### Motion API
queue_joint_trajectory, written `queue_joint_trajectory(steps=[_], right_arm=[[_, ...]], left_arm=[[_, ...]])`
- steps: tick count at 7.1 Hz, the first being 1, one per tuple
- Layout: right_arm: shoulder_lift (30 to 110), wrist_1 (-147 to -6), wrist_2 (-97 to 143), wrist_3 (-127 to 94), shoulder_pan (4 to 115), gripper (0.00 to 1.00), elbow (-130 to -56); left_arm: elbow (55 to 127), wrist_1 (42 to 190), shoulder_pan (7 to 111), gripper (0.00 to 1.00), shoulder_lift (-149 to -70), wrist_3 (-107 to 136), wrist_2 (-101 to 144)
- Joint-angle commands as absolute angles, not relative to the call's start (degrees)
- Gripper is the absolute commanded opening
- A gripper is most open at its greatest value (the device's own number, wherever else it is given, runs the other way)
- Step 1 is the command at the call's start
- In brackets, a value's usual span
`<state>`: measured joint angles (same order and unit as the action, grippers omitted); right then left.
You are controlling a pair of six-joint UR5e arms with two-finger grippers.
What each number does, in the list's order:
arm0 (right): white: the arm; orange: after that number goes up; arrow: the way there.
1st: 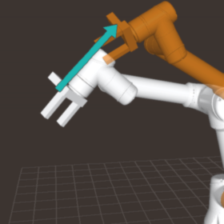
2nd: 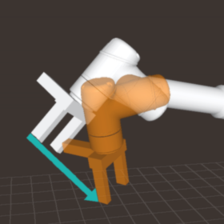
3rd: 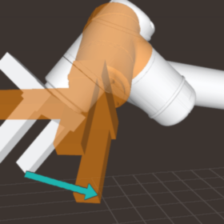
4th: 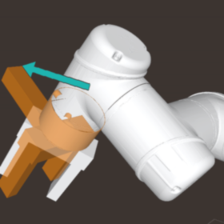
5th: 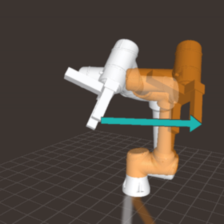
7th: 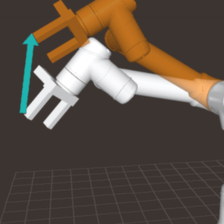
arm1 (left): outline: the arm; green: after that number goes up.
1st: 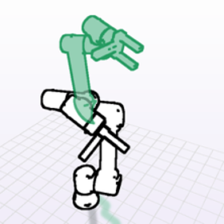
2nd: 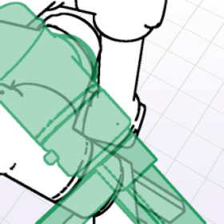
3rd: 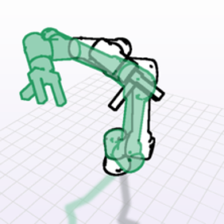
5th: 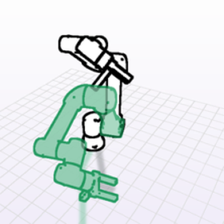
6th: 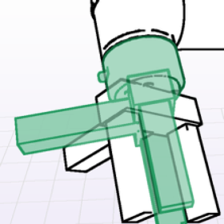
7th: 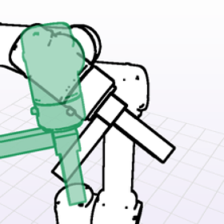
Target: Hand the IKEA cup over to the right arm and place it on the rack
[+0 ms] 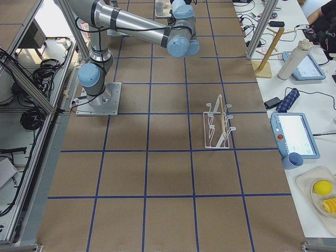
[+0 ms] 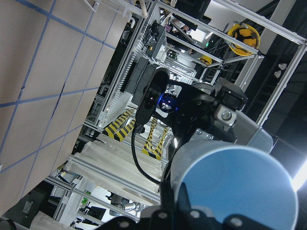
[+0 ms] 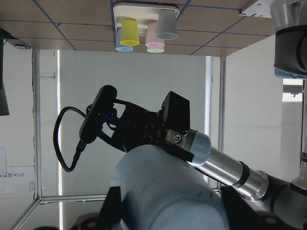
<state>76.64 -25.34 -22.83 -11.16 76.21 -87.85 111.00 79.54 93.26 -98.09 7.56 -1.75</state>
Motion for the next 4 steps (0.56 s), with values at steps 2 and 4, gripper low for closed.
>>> queue_joint_trajectory(steps=[2,4], right_arm=[[76.6,-25.4,-22.9,-11.2,75.9,0.58,-87.6],[76.6,-25.4,-22.9,-11.2,75.9,0.52,-87.6]], left_arm=[[111.1,78.0,93.3,0.83,-98.1,8.1,-2.5],[111.1,78.0,93.1,1.00,-98.0,8.7,-2.5]])
